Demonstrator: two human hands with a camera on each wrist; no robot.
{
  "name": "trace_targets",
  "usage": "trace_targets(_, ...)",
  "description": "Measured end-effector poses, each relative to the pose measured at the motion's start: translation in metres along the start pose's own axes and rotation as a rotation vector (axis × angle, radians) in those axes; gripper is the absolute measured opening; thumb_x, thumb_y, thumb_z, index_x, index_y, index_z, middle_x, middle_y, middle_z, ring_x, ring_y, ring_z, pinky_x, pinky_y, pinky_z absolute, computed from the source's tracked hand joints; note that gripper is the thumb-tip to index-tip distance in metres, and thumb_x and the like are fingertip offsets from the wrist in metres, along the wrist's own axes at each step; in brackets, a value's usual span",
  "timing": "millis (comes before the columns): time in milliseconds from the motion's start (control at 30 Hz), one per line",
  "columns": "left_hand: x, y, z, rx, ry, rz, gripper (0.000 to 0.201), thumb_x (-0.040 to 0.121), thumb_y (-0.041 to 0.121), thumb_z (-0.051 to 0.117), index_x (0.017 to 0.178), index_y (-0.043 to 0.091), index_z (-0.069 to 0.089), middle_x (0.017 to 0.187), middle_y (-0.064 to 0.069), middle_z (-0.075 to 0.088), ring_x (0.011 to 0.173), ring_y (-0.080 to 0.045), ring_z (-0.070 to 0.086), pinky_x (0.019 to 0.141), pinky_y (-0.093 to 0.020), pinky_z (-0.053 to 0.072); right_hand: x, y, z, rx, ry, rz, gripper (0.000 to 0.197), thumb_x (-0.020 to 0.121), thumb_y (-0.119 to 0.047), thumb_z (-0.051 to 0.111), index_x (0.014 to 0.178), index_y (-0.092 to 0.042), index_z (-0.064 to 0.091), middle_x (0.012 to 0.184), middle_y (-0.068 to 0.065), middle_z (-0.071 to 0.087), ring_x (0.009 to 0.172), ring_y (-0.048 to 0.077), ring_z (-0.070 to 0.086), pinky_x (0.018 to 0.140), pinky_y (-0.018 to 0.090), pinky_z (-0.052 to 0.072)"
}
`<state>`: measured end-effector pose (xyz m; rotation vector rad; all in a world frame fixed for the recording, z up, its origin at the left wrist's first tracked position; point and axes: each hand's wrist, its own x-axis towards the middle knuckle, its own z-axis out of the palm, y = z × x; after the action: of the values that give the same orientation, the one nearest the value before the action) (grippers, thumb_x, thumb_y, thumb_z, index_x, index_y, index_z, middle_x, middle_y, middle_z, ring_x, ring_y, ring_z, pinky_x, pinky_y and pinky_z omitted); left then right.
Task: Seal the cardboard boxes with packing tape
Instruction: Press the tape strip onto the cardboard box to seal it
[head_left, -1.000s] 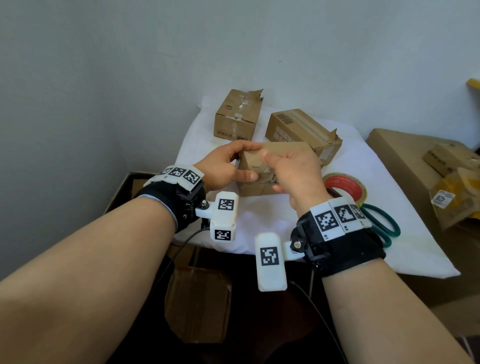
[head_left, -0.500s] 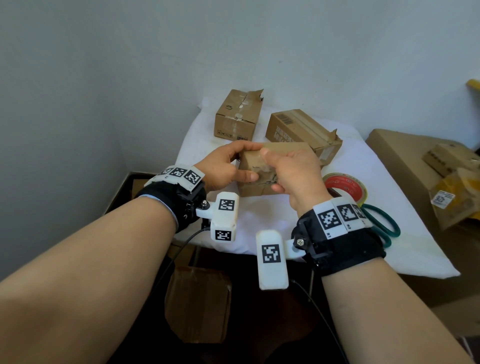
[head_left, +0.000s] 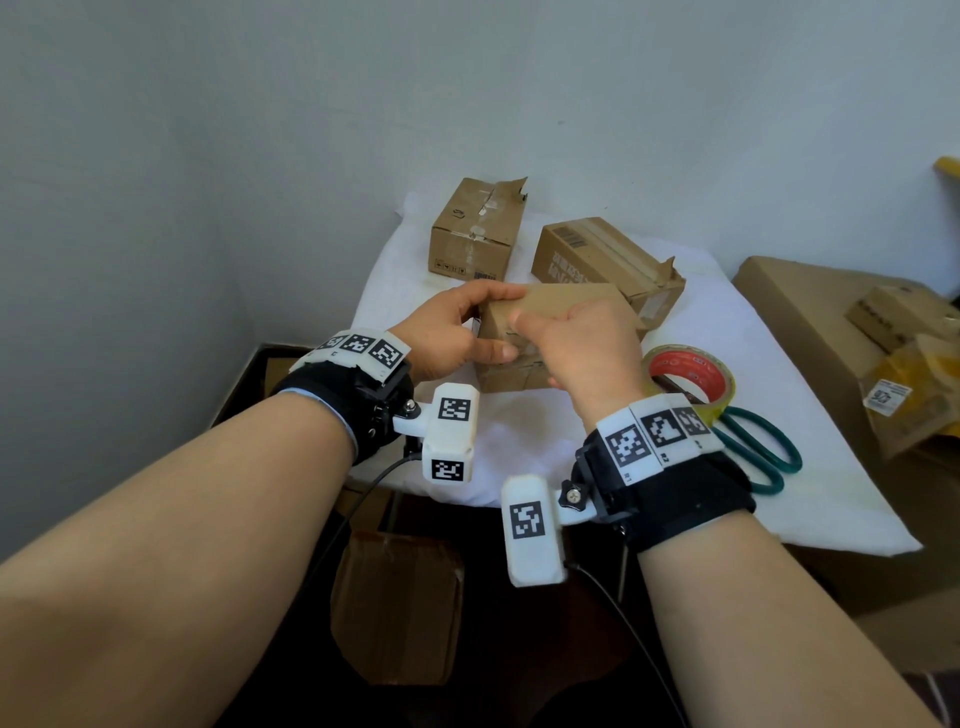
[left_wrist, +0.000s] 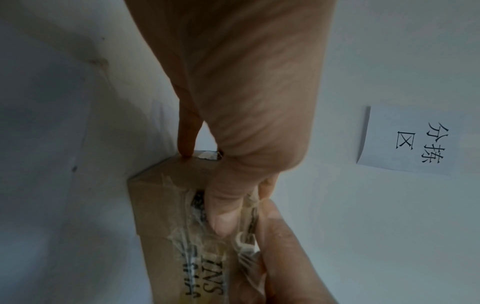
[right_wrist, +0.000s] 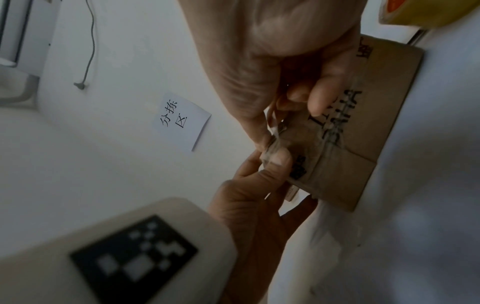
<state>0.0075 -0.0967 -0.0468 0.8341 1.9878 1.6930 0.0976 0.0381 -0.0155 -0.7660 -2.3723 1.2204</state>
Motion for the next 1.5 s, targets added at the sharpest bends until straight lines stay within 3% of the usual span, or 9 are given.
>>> trace_targets(233, -0.001, 0.002, 0.0, 0.003, 0.006, -0.003, 0.07, 0.078, -0.002, 0.079, 0.139, 0.021, 0.055, 0.13, -0.001, 0.061, 0.123, -0.009, 0.056, 0.104, -0.03, 0.049, 0.002, -0.001, -0.002, -0.136, 0.023, -0.031, 0.046, 0.073, -0.061, 0.074, 0.069, -0.015, 0.064, 0.071, 0.005, 0.068, 0.07, 0.03, 0.069, 0.068, 0.043, 0.06)
trace_targets(400, -0.001, 0.002, 0.0, -0.001, 0.01, -0.003, 0.07, 0.077, -0.003, 0.079, 0.139, 0.021, 0.055, 0.13, -0.002, 0.061, 0.122, -0.009, 0.056, 0.105, -0.033, 0.049, 0.0, -0.001, -0.007, -0.209, 0.029, -0.032, 0.051, 0.076, -0.065, 0.072, 0.078, -0.014, 0.07, 0.075, 0.003, 0.066, 0.076, 0.026, 0.066, 0.061, 0.031, 0.042)
trace_targets(800, -0.002, 0.003, 0.0, 0.029, 0.001, -0.024, 0.071, 0.077, 0.002, 0.081, 0.138, 0.025, 0.056, 0.13, -0.001, 0.062, 0.123, -0.009, 0.056, 0.107, -0.032, 0.047, -0.001, -0.007, -0.012, -0.291, 0.023, -0.03, 0.039, 0.08, -0.055, 0.071, 0.094, -0.018, 0.067, 0.088, 0.002, 0.064, 0.092, 0.028, 0.064, 0.078, 0.036, 0.053)
trace_targets(933, -0.005, 0.008, 0.0, 0.017, -0.012, -0.049, 0.067, 0.08, 0.0, 0.077, 0.138, 0.024, 0.056, 0.132, -0.004, 0.059, 0.123, -0.014, 0.057, 0.1, -0.028, 0.051, -0.001, -0.007, -0.012, -0.297, 0.023, -0.03, 0.043, 0.078, -0.057, 0.072, 0.094, -0.017, 0.067, 0.09, 0.002, 0.066, 0.092, 0.028, 0.065, 0.081, 0.039, 0.056)
trace_targets(1000, -0.007, 0.014, 0.0, -0.047, -0.014, -0.098, 0.063, 0.079, -0.001, 0.067, 0.136, 0.024, 0.058, 0.128, -0.008, 0.06, 0.117, -0.021, 0.06, 0.096, -0.033, 0.054, -0.002, -0.007, -0.012, -0.279, 0.023, -0.031, 0.049, 0.077, -0.059, 0.072, 0.099, -0.015, 0.07, 0.093, 0.003, 0.069, 0.092, 0.028, 0.066, 0.081, 0.039, 0.056)
trace_targets(1067, -0.009, 0.021, 0.0, -0.091, -0.009, -0.146, 0.058, 0.078, 0.009, 0.06, 0.133, 0.026, 0.061, 0.125, -0.007, 0.063, 0.113, -0.019, 0.061, 0.089, -0.035, 0.055, -0.002, -0.007, -0.013, -0.275, 0.024, -0.027, 0.05, 0.077, -0.06, 0.072, 0.101, -0.016, 0.071, 0.094, 0.003, 0.069, 0.093, 0.028, 0.066, 0.082, 0.04, 0.056)
trace_targets(1200, -0.009, 0.024, 0.007, -0.059, 0.065, -0.138, 0.033, 0.098, 0.02, 0.058, 0.13, 0.026, 0.062, 0.128, -0.002, 0.065, 0.108, -0.009, 0.061, 0.085, -0.03, 0.051, -0.003, -0.007, -0.015, -0.251, 0.015, -0.049, 0.051, 0.079, -0.066, 0.07, 0.097, -0.018, 0.072, 0.088, 0.0, 0.069, 0.087, 0.025, 0.066, 0.079, 0.039, 0.057)
trace_targets(1367, -0.004, 0.018, 0.007, -0.071, 0.108, -0.144, 0.033, 0.098, 0.008, 0.055, 0.125, 0.024, 0.066, 0.13, -0.016, 0.06, 0.102, -0.017, 0.063, 0.094, -0.042, 0.053, 0.003, -0.001, -0.015, -0.216, -0.023, -0.029, 0.042, 0.085, -0.058, 0.061, 0.077, -0.018, 0.068, 0.077, 0.001, 0.068, 0.079, 0.026, 0.068, 0.075, 0.045, 0.06)
trace_targets(1500, -0.004, 0.019, 0.007, -0.094, 0.115, -0.152, 0.032, 0.098, 0.006, 0.055, 0.123, 0.022, 0.067, 0.129, -0.014, 0.062, 0.101, -0.018, 0.065, 0.089, -0.039, 0.057, 0.008, 0.0, -0.022, -0.075, -0.055, 0.074, 0.046, 0.096, -0.055, 0.053, 0.083, -0.016, 0.074, 0.078, -0.001, 0.07, 0.07, 0.017, 0.067, 0.066, 0.042, 0.065)
